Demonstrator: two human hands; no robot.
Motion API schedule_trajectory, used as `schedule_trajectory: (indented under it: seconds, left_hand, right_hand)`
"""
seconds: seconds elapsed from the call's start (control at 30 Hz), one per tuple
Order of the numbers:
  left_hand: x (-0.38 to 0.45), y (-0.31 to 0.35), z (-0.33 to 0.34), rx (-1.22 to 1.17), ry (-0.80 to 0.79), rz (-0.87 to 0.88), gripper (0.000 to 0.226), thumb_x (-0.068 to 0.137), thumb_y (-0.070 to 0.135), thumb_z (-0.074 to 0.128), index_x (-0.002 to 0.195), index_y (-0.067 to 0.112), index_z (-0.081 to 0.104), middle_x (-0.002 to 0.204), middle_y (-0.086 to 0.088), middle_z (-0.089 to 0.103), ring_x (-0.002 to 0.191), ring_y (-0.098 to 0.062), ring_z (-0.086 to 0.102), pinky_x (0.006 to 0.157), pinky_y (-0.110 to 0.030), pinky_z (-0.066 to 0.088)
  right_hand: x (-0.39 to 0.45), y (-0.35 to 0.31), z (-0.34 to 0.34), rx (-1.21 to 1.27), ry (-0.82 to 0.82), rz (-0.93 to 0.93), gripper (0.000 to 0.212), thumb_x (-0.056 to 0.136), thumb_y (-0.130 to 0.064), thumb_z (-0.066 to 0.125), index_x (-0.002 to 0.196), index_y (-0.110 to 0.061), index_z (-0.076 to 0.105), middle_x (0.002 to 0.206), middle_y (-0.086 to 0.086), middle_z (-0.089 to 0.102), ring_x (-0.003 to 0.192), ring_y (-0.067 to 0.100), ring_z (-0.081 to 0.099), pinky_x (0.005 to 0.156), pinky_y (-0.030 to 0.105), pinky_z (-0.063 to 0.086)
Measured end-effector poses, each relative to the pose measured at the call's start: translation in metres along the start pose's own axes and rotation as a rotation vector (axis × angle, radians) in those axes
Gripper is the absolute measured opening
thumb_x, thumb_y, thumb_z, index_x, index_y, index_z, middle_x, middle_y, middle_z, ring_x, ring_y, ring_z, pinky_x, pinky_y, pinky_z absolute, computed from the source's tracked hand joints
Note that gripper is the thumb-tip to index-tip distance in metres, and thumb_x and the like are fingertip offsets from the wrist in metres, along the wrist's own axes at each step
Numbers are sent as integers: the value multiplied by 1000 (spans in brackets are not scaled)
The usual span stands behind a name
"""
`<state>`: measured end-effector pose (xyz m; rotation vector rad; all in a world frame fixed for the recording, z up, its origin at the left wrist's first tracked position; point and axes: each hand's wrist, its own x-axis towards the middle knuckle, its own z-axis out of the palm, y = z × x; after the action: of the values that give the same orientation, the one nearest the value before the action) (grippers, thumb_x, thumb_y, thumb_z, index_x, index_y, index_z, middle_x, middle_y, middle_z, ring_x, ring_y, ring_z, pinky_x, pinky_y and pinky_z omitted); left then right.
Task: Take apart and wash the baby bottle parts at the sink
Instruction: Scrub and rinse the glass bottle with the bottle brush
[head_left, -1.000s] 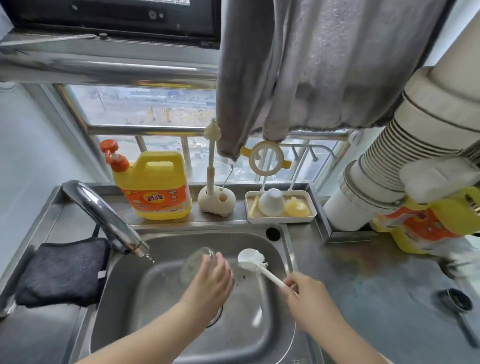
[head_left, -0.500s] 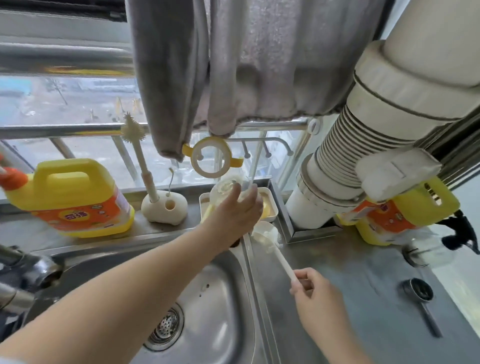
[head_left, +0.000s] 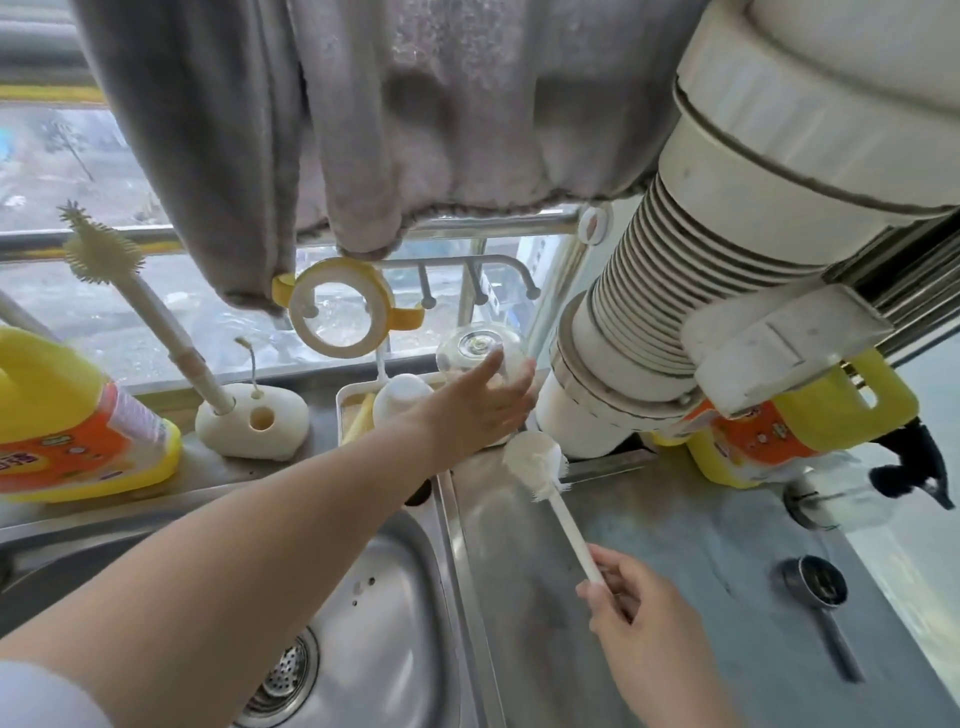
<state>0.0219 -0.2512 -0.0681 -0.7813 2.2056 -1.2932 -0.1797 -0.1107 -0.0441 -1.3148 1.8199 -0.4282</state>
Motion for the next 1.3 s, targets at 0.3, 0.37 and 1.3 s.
schedule_trajectory:
  seconds: [0.3, 0.37, 1.3]
  left_hand:
    - [-10, 2, 11, -148, 95, -171, 69, 62, 41, 71, 127, 32, 53, 136, 3, 47, 131, -33, 31, 95, -53, 28]
    - [-18, 6, 16, -167, 153, -189, 73, 60, 38, 74, 129, 29, 52, 136, -2, 46, 129, -36, 27, 95, -53, 29]
    - [-123, 27, 39, -311, 275, -238, 50, 77, 14, 45, 127, 12, 46, 130, -10, 53, 127, -32, 39, 92, -54, 33]
  right_hand:
    - [-6, 15, 3, 179, 57, -8, 42, 84, 3, 61, 88, -39, 64, 71, -8, 72, 53, 2, 61, 59, 6, 45]
    - [-6, 21, 2, 160, 63, -10, 42, 83, 4, 61, 92, -38, 65, 70, -13, 71, 53, 4, 61, 63, 10, 48]
    - [-8, 14, 24, 59, -27, -48, 33, 88, -6, 59, 95, -38, 61, 80, -11, 69, 68, 5, 63, 67, 18, 50]
